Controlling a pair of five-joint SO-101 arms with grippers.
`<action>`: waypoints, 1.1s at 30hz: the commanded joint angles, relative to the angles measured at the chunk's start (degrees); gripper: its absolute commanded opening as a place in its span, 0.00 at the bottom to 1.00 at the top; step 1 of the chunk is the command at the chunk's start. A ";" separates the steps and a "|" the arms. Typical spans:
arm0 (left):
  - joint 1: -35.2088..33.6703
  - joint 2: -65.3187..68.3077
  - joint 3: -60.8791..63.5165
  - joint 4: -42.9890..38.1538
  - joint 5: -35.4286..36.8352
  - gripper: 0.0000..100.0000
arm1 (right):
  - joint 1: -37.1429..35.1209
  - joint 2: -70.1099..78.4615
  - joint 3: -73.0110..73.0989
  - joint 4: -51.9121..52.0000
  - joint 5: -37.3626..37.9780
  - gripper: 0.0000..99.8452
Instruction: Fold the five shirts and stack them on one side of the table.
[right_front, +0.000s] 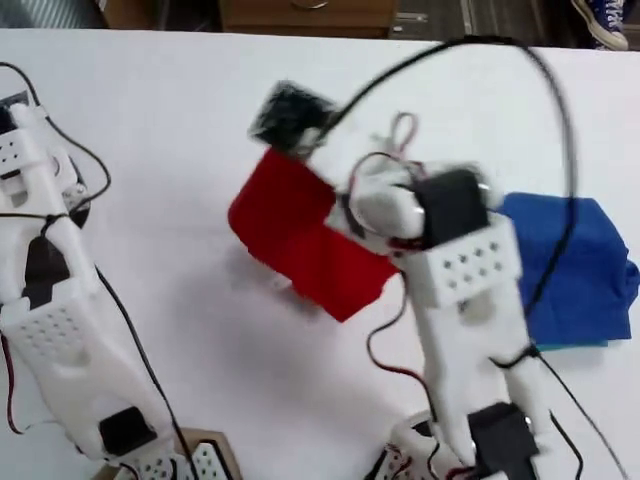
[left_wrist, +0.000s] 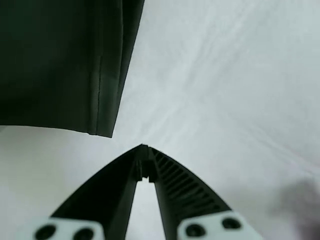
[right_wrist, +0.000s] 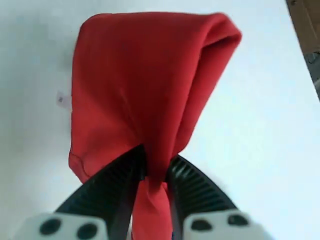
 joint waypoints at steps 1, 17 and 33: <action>1.93 -0.79 -2.59 1.05 -0.09 0.02 | 5.85 -6.11 -0.35 0.22 -1.05 0.02; 4.13 -0.79 -2.24 1.14 -0.09 0.02 | 5.67 -13.14 10.90 -0.40 -1.05 0.02; 7.56 -0.44 -2.59 0.88 -0.09 0.02 | 31.78 -23.43 11.25 -0.22 -0.70 0.02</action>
